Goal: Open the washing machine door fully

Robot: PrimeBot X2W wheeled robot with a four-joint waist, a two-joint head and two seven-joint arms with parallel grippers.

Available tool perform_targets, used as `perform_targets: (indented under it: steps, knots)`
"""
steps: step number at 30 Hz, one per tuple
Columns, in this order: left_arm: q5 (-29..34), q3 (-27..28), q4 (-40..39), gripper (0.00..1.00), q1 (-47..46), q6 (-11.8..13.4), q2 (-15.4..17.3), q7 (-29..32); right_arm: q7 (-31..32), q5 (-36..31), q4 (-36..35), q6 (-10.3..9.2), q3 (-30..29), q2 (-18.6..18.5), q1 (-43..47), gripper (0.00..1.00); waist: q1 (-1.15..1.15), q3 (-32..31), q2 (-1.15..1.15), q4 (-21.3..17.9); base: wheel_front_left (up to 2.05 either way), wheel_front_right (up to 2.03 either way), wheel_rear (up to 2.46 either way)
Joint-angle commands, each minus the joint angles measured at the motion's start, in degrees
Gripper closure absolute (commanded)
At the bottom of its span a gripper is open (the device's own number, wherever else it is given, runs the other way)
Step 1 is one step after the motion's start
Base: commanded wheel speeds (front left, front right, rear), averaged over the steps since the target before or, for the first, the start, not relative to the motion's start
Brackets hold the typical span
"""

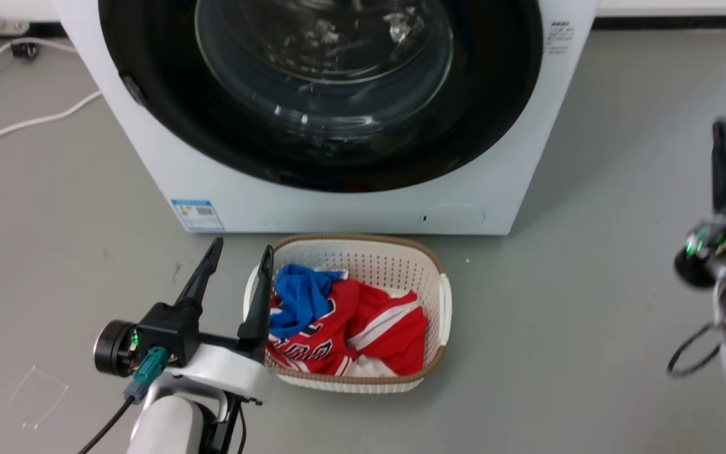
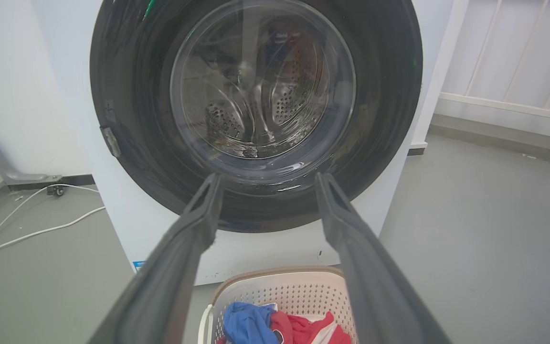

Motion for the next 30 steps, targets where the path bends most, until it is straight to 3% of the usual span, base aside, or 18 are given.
perform_targets:
  steps: [1,8,12,20,30]
  knots:
    - [0.5,-0.2,-0.7,0.00,-1.2,-0.2,-0.3,-0.1,1.6,-0.5,2.5,0.02,1.2,-2.0,-5.3,1.00,0.00,2.9,0.00,1.5,0.00,0.00,0.00]
    - [0.8,-0.9,-2.8,0.00,-4.0,-0.4,-0.8,-0.1,8.7,-6.1,14.7,0.02,8.2,-9.0,-23.2,1.00,0.00,8.0,0.00,3.3,0.00,0.00,0.00]
    - [0.9,-1.6,-4.2,0.00,-6.0,-0.6,-1.3,-0.1,13.5,-10.5,22.5,0.02,12.7,-10.9,-34.0,1.00,0.00,11.0,0.00,4.4,0.00,0.00,0.00]
    - [1.0,-2.9,-5.7,0.00,-8.4,-0.8,-1.9,-0.1,20.9,-16.5,32.8,0.02,18.6,-9.6,-48.0,1.00,0.00,14.8,0.00,6.2,0.00,0.00,0.00]
    - [1.2,-3.8,-6.7,0.00,-10.6,-1.0,-2.4,-0.1,21.9,-21.9,40.4,0.02,22.2,-8.2,-57.8,1.00,0.00,19.6,0.00,7.7,0.00,0.00,0.00]
